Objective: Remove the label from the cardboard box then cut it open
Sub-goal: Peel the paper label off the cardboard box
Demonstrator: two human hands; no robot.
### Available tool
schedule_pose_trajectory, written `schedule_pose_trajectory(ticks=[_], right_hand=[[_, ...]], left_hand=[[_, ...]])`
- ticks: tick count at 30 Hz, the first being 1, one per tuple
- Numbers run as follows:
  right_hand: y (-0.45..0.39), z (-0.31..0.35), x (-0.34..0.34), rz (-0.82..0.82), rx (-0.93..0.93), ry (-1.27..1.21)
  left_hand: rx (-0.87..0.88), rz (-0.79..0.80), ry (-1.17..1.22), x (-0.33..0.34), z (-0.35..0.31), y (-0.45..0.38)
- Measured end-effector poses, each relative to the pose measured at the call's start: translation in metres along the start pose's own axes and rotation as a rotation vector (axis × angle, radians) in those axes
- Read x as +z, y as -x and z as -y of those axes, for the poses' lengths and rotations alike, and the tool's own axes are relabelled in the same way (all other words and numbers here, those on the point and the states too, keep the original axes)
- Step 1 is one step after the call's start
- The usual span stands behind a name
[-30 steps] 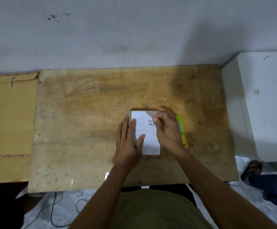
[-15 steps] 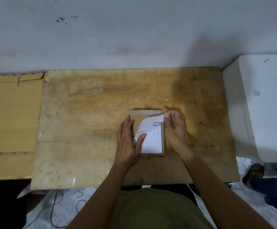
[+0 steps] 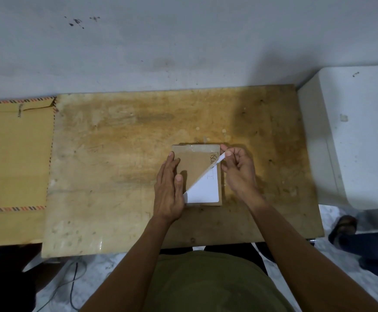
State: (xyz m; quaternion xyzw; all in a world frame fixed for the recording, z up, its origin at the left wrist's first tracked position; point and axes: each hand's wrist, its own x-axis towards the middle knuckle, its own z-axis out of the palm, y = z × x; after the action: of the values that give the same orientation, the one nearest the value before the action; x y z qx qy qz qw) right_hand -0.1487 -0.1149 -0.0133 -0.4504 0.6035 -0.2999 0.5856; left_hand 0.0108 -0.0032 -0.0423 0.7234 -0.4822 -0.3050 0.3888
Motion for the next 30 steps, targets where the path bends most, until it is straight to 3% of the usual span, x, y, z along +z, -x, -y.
schedule_pose_trajectory(ticks=[30], right_hand=[[0.046, -0.012, -0.040, -0.046, 0.040, -0.091]], left_hand=[[0.016, -0.007, -0.001, 0.001, 0.005, -0.002]])
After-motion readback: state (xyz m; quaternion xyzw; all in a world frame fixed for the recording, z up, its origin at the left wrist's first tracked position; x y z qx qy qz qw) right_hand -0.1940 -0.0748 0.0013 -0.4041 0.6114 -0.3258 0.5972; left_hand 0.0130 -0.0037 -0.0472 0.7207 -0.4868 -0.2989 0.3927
